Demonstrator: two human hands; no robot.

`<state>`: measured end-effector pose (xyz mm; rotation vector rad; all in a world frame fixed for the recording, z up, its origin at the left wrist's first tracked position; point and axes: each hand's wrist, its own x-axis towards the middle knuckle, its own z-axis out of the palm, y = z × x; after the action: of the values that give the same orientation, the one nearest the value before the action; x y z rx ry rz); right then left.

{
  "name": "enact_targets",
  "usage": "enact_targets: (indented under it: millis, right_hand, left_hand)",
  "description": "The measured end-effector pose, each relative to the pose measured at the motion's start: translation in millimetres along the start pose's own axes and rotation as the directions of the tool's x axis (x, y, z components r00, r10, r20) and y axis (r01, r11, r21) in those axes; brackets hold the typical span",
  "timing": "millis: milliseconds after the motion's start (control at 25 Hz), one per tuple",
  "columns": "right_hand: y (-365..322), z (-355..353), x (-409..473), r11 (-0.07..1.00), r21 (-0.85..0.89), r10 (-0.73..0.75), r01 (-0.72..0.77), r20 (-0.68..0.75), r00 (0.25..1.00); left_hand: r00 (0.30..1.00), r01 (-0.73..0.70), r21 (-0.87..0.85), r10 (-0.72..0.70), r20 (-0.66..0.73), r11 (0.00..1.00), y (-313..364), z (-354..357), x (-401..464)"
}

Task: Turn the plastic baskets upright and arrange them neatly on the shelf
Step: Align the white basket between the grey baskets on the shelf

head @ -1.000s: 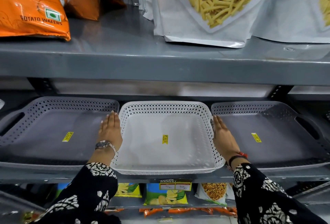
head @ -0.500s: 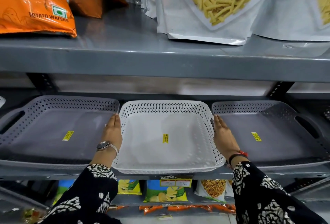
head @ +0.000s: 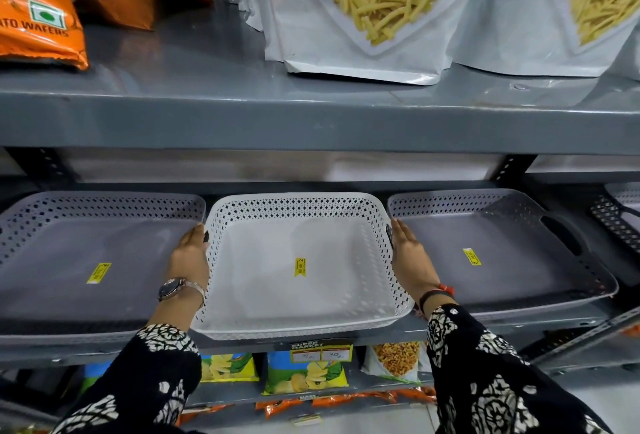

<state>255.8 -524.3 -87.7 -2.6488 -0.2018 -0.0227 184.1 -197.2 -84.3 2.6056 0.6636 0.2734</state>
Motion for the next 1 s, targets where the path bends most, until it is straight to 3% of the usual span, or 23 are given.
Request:
enact_targets:
  millis: [240,360,1000]
  right_hand:
    - [0,0,4,1.000,0.026,0.006,-0.006,-0.003,1.000]
    - [-1,0,4,0.999,0.046,0.008,-0.007,-0.013,1.000]
    - [-3,-2,2,0.999,0.053,0.007,-0.006,-0.017,1.000]
  left_hand:
    - [0.999,0.044,-0.092,-0.043,0.018,0.995,4,-4,-3]
    - [0.997,0.035,-0.054,-0.031,0.078,0.998,1,-2,0]
    - [0.995,0.048,-0.036,-0.044,0.093,0.998,-1,5,10]
